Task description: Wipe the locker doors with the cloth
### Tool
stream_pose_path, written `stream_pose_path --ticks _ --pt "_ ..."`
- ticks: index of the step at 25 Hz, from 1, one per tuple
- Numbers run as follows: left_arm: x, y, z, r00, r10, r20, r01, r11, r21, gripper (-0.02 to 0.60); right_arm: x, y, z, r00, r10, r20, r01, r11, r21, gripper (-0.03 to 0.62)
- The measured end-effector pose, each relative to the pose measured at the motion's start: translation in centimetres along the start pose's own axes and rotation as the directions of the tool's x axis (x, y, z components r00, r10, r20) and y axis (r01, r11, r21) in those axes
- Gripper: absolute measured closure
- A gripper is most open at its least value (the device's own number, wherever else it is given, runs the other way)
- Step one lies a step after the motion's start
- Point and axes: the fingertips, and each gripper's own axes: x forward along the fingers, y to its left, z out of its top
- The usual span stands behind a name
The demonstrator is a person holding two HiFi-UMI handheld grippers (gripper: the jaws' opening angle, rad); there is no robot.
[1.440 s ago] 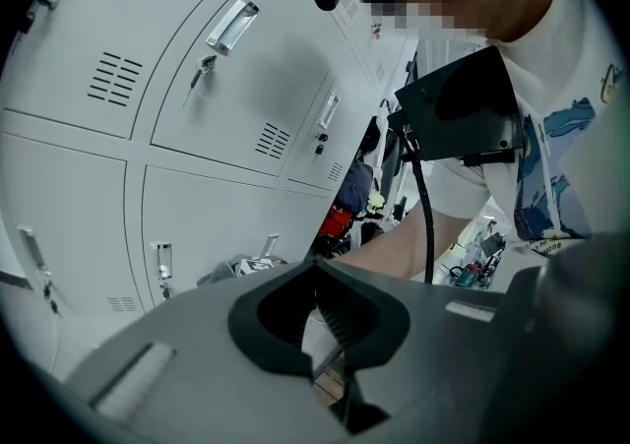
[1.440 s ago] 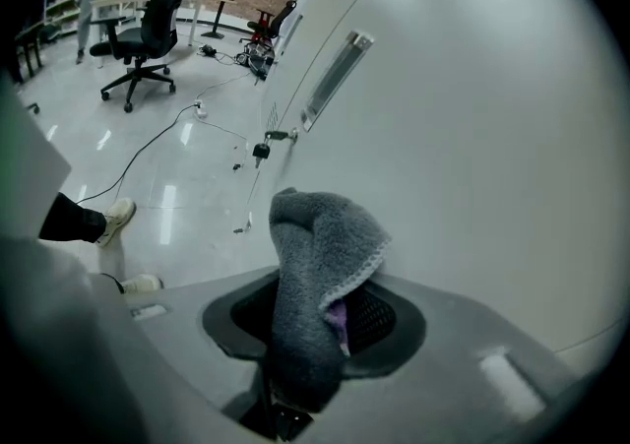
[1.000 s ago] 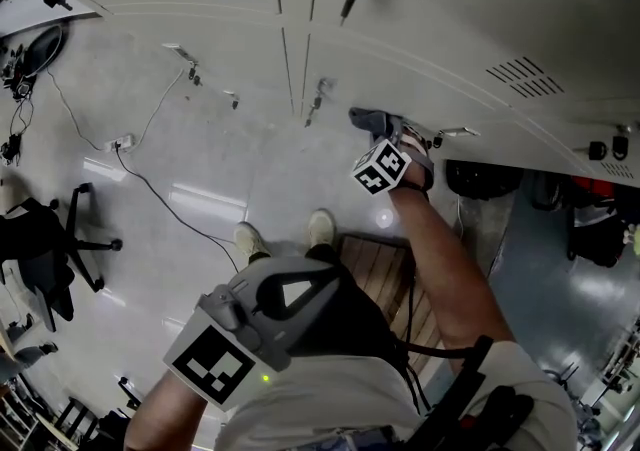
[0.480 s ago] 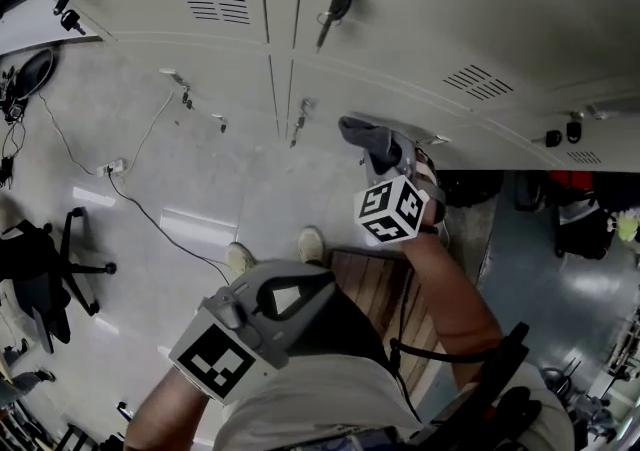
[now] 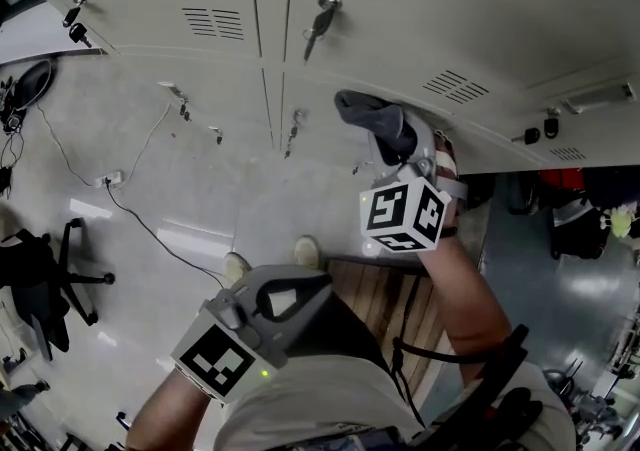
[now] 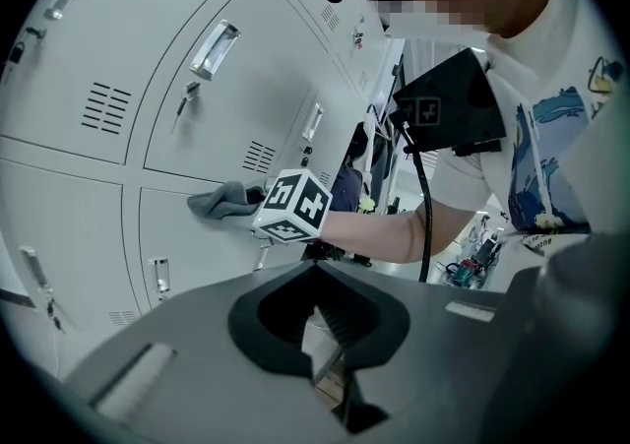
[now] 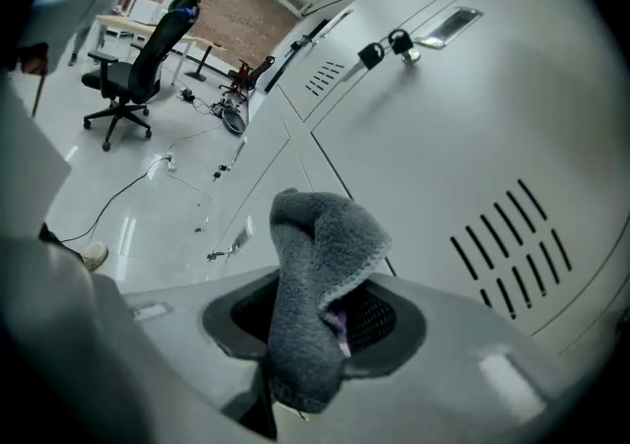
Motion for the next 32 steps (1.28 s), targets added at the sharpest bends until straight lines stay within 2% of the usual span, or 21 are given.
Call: stream_pose_path --ticks 18,32 --pt "-0.3 1.0 -1.0 0.999 0.049 0.006 -0.049 0.998 -0.045 0.578 7.9 8.7 -4.8 0.989 0.103 -0.104 -0.104 0.995 -0.008 0.447" --pt "-1.0 2.7 -2.0 0.997 0.078 -0.016 -0.079 0.995 -0.067 0.578 14.6 17.0 -11.2 0.944 0.235 -0.233 -0.240 0.971 0.007 0.447"
